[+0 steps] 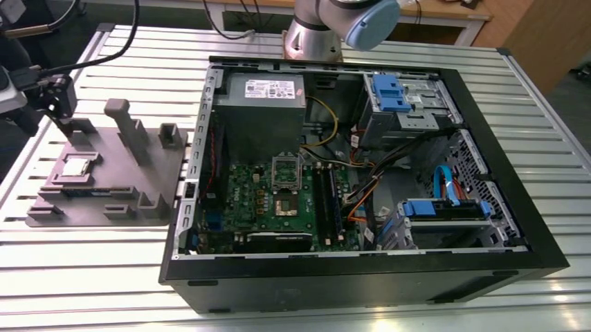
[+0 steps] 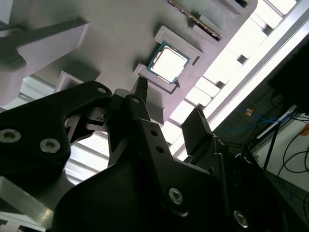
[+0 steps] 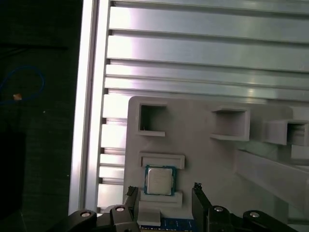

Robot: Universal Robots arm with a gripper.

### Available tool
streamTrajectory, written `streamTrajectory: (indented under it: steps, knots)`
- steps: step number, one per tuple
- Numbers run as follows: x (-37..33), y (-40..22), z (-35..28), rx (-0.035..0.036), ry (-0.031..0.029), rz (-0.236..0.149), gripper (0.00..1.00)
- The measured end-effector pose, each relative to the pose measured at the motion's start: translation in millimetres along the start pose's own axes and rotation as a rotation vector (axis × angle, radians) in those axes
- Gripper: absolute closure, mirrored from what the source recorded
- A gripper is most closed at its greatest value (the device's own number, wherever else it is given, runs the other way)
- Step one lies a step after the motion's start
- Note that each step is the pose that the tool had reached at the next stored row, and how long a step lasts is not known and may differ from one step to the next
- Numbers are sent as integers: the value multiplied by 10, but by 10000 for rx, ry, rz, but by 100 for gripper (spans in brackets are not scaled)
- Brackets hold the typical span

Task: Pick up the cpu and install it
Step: 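Pick up the cpu and move it towards the insertion slot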

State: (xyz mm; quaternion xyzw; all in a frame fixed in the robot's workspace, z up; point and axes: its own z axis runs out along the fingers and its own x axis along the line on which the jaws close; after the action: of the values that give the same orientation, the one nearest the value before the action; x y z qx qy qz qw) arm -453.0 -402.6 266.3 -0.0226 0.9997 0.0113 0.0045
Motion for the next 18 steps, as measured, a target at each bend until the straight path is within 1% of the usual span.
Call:
streamTrajectory:
  steps: [4, 6, 18]
  knots:
    - [0, -2, 72, 1, -9, 40, 44]
    - [1, -2, 90, 1, -8, 57, 44]
    - [1, -2, 92, 2, -8, 63, 44]
